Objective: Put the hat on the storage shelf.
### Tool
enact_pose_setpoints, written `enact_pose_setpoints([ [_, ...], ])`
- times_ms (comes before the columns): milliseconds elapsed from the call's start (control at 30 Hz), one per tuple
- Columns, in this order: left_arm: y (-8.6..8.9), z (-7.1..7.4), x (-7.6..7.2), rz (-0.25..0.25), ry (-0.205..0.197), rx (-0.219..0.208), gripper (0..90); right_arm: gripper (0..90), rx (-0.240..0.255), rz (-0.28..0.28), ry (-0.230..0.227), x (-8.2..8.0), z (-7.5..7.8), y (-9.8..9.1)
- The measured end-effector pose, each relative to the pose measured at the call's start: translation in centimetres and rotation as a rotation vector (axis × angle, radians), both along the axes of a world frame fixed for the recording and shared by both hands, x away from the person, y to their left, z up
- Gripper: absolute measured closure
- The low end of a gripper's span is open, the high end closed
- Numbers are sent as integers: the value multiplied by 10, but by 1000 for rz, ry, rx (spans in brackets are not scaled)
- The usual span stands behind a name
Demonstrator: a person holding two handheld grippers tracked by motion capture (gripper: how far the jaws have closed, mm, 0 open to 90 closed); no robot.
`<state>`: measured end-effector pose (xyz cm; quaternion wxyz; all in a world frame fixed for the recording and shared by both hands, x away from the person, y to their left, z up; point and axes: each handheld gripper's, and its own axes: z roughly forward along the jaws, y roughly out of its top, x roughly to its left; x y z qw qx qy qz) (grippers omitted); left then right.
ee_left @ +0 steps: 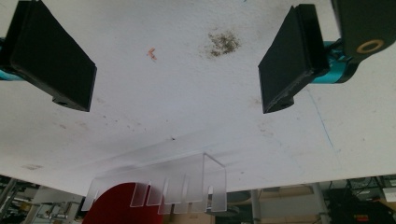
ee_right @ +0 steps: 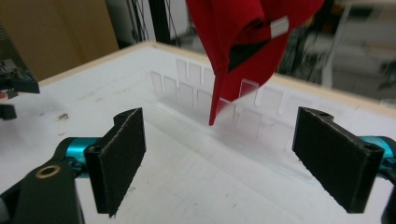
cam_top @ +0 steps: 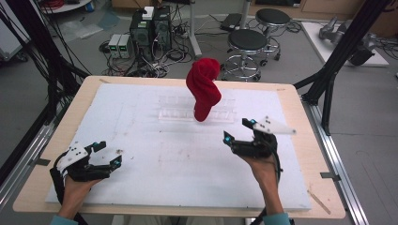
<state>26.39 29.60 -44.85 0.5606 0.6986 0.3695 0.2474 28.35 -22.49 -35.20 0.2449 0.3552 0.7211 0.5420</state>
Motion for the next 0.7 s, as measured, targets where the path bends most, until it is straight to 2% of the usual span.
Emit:
enact_pose_setpoints([
  [67,0,0,-1,3,-8,-1,116,114,-3,-1,-34,-16,-11,-9],
  [200,0,0,-1,9,-16,8,116,114,37,-6,-81,-37,-43,-23],
  [267,-1,0,-2,10,-20,8,116,113,56,-28,-97,-41,-64,-28],
  [333,-1,0,-2,16,-21,6,116,113,59,-50,-107,-43,-77,-30],
  [367,-1,0,-2,21,-22,6,116,114,57,-66,-127,-44,-82,-31],
  [467,0,0,-4,26,-38,10,116,114,72,-102,-125,-46,-94,-32],
  [533,0,0,-5,30,-50,6,116,114,62,-121,-112,-44,-98,-33],
  [700,0,-1,-5,35,-53,5,116,114,74,-144,-109,-44,-98,-34],
])
